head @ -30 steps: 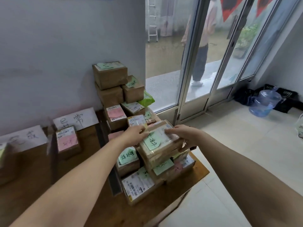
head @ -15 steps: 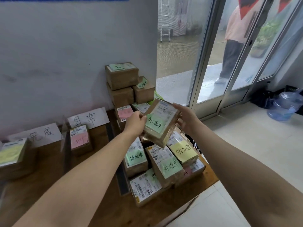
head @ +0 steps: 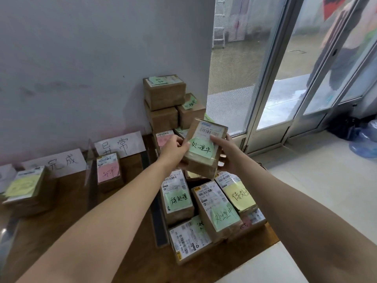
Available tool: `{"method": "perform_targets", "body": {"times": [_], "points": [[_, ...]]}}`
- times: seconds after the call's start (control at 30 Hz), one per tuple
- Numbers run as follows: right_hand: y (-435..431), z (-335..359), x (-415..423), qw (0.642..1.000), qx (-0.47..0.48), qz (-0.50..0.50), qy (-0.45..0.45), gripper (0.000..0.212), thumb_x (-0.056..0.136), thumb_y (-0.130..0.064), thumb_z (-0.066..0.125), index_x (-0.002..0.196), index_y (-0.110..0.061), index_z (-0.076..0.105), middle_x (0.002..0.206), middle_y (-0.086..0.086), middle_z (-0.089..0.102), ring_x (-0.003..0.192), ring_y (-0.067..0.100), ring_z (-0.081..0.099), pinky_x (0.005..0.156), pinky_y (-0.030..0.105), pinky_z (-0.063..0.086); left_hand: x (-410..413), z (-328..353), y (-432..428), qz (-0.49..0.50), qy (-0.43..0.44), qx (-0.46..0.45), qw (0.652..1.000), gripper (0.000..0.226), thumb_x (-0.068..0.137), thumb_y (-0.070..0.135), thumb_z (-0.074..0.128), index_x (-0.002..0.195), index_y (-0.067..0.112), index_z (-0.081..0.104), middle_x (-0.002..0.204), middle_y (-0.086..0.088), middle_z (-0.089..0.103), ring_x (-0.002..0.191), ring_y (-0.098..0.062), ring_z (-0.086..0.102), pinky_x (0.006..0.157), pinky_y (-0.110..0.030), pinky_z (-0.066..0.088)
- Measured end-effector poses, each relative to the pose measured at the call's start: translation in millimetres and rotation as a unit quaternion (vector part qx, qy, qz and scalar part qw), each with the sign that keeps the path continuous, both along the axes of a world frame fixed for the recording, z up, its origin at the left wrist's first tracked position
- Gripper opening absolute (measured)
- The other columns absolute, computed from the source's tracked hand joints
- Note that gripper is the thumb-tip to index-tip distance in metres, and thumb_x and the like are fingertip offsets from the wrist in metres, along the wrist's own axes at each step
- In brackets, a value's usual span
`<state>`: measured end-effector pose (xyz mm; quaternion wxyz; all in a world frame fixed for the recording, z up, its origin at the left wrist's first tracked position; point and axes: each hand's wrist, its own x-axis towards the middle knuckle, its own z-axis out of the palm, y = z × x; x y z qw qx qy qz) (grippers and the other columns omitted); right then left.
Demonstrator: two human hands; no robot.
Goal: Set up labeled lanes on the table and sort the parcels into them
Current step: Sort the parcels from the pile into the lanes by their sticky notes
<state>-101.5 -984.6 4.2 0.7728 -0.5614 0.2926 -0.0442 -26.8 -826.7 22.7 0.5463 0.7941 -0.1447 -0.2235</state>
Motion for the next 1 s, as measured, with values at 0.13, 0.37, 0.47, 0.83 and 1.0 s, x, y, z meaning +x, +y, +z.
{"method": "perform_targets", "body": {"times": [0.13, 0.37, 0.47, 0.83, 1.0], "points": [[-1.8, -4.6, 9.1, 0.999, -0.024, 0.040, -0.012, 0.042, 0.088, -0.033, 0.067, 0.125, -0.025, 0.050, 0.101, 0.007, 0.064, 0.089, 0.026, 0.063, 0.080, 0.043, 0.054, 12.9, -7.0, 9.6, -0.027, 0.133, -0.008, 0.991, 0.063, 0.080, 0.047, 0.069, 0.133, 0.027, 0.040, 0.125, -0.006, 0.056, 0.105, -0.026, 0.058, 0.093, -0.051, 0.049], [16.3, -4.4, 35.4, 0.996, -0.036, 0.083, 0.005, 0.046, 0.088, -0.055, 0.060, 0.114, -0.017, 0.060, 0.101, 0.008, 0.071, 0.090, 0.025, 0.070, 0.079, 0.040, 0.059, 27.2, -11.6, 41.9, 0.006, 0.167, -0.047, 0.985, 0.056, 0.084, 0.043, 0.066, 0.133, 0.032, 0.041, 0.119, -0.004, 0.062, 0.103, -0.024, 0.061, 0.082, -0.042, 0.053], [33.5, -11.6, 47.0, 0.983, -0.130, 0.113, 0.058, 0.044, 0.094, -0.055, 0.049, 0.112, -0.016, 0.059, 0.108, 0.008, 0.064, 0.096, 0.024, 0.062, 0.085, 0.038, 0.051, 31.0, -8.7, 62.4, 0.083, 0.103, -0.066, 0.989, 0.054, 0.088, 0.037, 0.063, 0.135, 0.028, 0.037, 0.114, 0.000, 0.060, 0.090, -0.014, 0.058, 0.066, -0.031, 0.045], [101.4, -40.5, 48.7, 0.736, -0.577, 0.312, 0.166, 0.039, 0.092, -0.033, 0.058, 0.128, -0.017, 0.056, 0.123, 0.009, 0.056, 0.104, 0.027, 0.060, 0.086, 0.038, 0.052, 31.4, -23.6, 128.2, 0.159, 0.077, -0.065, 0.982, 0.064, 0.087, 0.037, 0.064, 0.141, 0.030, 0.032, 0.120, 0.000, 0.059, 0.096, -0.017, 0.055, 0.092, -0.044, 0.043], [127.6, -48.4, 41.1, 0.646, -0.655, 0.320, 0.226, 0.063, 0.085, -0.050, 0.063, 0.139, -0.026, 0.040, 0.143, 0.009, 0.034, 0.119, 0.035, 0.051, 0.076, 0.039, 0.047, 27.0, -28.6, 149.4, 0.158, 0.081, -0.059, 0.982, 0.064, 0.086, 0.037, 0.066, 0.141, 0.030, 0.032, 0.126, -0.001, 0.059, 0.105, -0.020, 0.058, 0.101, -0.051, 0.042]]}}
